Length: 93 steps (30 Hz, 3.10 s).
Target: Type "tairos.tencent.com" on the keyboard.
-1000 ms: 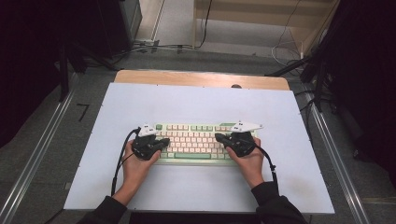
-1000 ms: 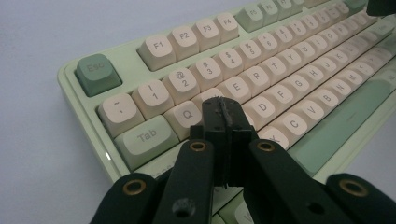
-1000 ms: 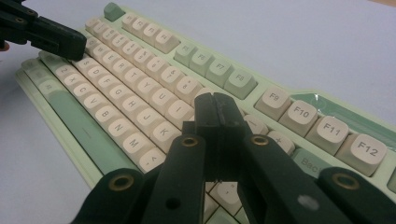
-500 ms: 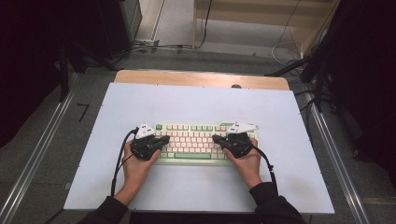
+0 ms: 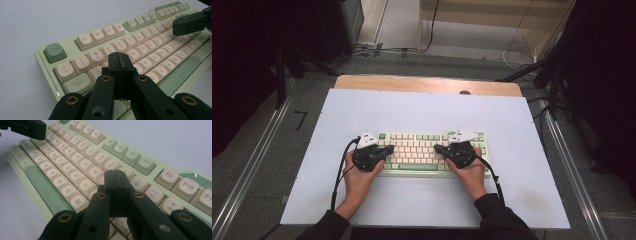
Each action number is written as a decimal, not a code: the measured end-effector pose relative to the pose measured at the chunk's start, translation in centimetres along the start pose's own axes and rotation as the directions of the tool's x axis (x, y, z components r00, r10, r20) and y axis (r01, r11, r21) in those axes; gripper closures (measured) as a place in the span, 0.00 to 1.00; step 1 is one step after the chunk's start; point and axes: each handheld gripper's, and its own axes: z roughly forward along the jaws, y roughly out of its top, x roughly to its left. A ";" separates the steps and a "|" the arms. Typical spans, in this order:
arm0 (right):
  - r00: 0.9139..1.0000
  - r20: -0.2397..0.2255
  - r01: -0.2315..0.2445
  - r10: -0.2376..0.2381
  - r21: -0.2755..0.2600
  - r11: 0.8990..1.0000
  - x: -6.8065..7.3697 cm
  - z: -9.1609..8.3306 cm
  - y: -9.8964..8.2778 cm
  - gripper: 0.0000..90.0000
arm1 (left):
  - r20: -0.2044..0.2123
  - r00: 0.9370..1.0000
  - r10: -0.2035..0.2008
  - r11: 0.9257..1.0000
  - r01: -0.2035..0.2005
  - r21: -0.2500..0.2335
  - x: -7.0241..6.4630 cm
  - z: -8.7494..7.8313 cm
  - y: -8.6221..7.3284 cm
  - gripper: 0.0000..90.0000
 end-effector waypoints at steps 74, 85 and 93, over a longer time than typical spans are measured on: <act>1.000 -0.003 0.026 -0.026 -0.005 1.000 0.9 0.8 1.5 0.97 | 0.028 1.000 -0.015 1.000 0.015 -0.007 -0.1 0.0 0.1 1.00; 1.000 -0.003 0.024 -0.024 -0.005 1.000 0.8 0.6 1.5 0.97 | 0.044 0.999 -0.010 1.000 0.011 -0.019 -0.8 0.3 0.5 1.00; 1.000 -0.006 0.024 -0.024 -0.004 1.000 0.8 0.5 1.5 0.97 | 0.041 0.999 -0.007 1.000 0.008 -0.017 -1.0 1.2 1.0 1.00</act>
